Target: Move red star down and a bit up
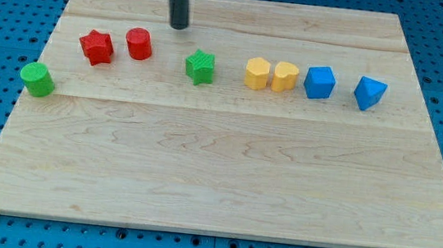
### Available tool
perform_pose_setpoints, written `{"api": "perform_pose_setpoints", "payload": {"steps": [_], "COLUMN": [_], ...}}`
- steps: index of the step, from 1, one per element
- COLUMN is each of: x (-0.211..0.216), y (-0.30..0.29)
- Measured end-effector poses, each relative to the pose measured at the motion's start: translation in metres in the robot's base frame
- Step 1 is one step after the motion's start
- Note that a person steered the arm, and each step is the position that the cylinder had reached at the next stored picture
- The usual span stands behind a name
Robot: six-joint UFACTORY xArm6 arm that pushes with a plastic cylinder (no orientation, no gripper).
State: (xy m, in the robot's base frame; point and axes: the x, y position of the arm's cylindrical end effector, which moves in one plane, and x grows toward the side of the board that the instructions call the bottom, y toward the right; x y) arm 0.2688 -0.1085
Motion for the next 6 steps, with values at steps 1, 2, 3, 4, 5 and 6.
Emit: {"api": "perform_pose_setpoints", "payload": {"steps": [1, 2, 3, 4, 5, 6], "x": [0.023, 0.044, 0.056, 0.062, 0.036, 0.04], "y": [-0.028, -0.052, -0.048, -0.052, -0.059, -0.09]}}
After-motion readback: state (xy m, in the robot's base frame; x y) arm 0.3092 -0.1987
